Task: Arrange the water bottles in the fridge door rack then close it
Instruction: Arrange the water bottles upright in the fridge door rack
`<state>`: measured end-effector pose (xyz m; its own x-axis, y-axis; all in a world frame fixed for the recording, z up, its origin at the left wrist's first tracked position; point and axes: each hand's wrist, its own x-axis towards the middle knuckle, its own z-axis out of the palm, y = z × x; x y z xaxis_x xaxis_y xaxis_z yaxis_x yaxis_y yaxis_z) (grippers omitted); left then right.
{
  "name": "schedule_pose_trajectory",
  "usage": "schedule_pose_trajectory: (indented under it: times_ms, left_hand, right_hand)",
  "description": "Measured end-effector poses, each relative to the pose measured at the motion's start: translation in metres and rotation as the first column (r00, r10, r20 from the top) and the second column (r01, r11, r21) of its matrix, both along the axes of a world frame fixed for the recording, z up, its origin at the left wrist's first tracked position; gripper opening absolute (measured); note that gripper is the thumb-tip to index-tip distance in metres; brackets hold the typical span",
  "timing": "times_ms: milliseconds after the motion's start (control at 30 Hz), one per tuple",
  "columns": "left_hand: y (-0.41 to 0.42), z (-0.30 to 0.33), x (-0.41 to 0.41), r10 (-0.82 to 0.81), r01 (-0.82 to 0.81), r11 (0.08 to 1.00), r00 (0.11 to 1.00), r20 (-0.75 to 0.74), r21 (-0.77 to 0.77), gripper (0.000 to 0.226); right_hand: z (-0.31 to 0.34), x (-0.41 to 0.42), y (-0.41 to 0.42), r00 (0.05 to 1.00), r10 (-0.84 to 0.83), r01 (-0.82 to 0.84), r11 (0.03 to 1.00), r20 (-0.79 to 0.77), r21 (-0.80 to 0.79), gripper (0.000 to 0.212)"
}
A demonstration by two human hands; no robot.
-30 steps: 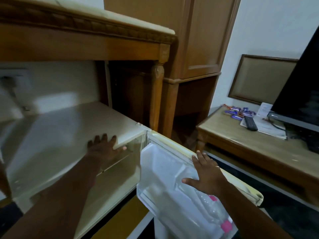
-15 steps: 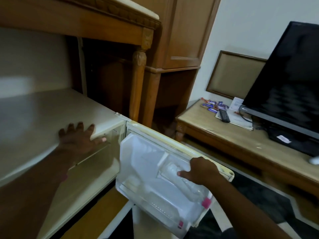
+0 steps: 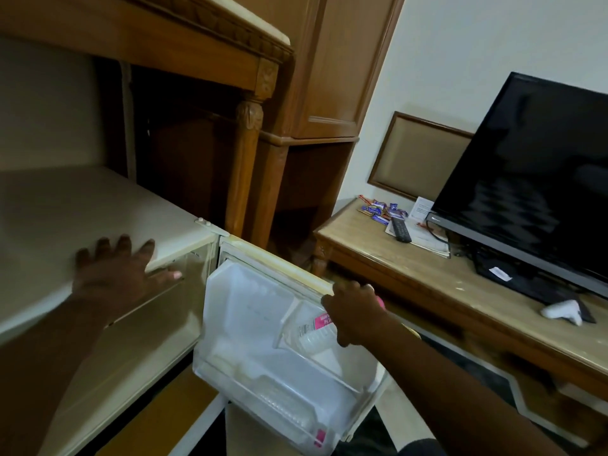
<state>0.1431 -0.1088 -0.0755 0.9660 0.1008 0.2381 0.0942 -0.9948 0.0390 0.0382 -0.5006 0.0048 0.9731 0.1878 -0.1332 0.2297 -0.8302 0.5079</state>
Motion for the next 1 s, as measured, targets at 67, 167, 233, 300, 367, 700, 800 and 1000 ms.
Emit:
schedule_pose_trajectory:
  times_ms: [67,167,233,300,367,700,800,1000]
  left_hand:
    - [-0.001,0.002,-0.001,0.011,-0.011,1.000,1.000,-0.008,-0.005,0.117]
    - [-0.002,0.002,-0.002,0.012,-0.013,1.000,0.999,-0.037,-0.011,0.119]
    - [-0.001,0.002,-0.003,0.008,-0.009,1.000,0.999,-0.047,-0.017,0.119]
    - [-0.001,0.003,-0.003,0.009,-0.009,1.000,0.998,-0.055,-0.013,0.119]
    - [-0.002,0.003,-0.003,0.011,-0.011,1.000,0.998,-0.058,0.001,0.118]
    - [-0.009,0.017,0.003,0.075,-0.096,0.988,0.983,-0.168,-0.119,0.106]
    - [-0.010,0.022,0.015,0.126,-0.155,0.979,0.970,-0.207,-0.131,0.094]
    - [-0.009,0.020,0.027,0.159,-0.186,0.977,0.962,-0.221,-0.108,0.095]
  right_hand:
    - [0.001,0.001,0.013,0.988,0.132,-0.123,0.985,0.075,-0.122,0.041]
    - [-0.002,0.004,0.024,0.952,0.267,-0.248,0.960,0.151,-0.131,0.035]
    - [0.005,0.009,0.021,0.965,0.209,-0.203,0.978,0.160,-0.051,0.056]
    - [0.014,0.013,0.015,0.979,0.084,-0.118,0.976,0.184,0.181,0.069]
    - [0.017,0.014,0.010,0.977,-0.029,-0.067,0.901,0.213,0.428,0.062]
    - [0.065,0.024,0.032,0.969,-0.126,-0.054,0.730,0.212,0.682,0.019]
    - [0.103,0.025,0.048,0.943,0.007,-0.229,0.741,0.334,0.631,0.024]
    - [0.103,0.046,0.092,0.956,0.029,-0.248,0.617,0.293,0.747,0.025]
